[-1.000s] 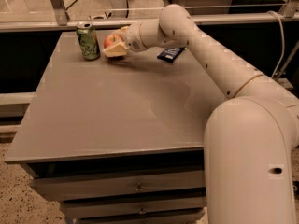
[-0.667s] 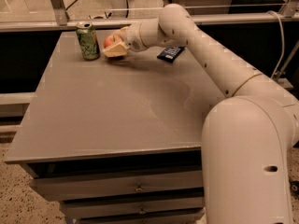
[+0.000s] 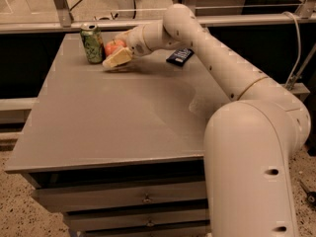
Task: Move apple near green can
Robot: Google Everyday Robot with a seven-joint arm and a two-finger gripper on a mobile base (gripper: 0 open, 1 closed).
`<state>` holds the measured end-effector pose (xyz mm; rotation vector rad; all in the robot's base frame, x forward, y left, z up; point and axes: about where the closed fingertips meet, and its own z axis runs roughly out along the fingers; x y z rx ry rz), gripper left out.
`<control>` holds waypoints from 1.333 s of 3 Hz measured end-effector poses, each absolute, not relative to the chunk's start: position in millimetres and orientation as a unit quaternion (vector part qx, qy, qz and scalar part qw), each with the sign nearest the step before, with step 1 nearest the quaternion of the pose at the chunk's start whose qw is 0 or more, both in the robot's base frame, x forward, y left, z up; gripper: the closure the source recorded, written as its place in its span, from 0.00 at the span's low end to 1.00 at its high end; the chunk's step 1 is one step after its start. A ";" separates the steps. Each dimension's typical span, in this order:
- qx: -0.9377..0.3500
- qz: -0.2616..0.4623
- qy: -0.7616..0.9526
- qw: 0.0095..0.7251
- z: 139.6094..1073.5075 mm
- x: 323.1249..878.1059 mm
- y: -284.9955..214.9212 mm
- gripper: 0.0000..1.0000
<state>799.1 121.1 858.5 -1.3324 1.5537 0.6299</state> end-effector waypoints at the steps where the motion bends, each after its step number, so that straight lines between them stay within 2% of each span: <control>1: -0.555 0.269 0.630 0.472 861.0 793.6 128.3 0.00; 2: -0.566 0.255 0.625 0.474 879.7 779.5 114.0 0.00; 4: -0.597 0.221 0.608 0.474 936.4 693.4 30.9 0.00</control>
Offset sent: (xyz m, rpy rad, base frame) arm -0.0423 -0.0358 0.0560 -0.0603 -0.0691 0.0353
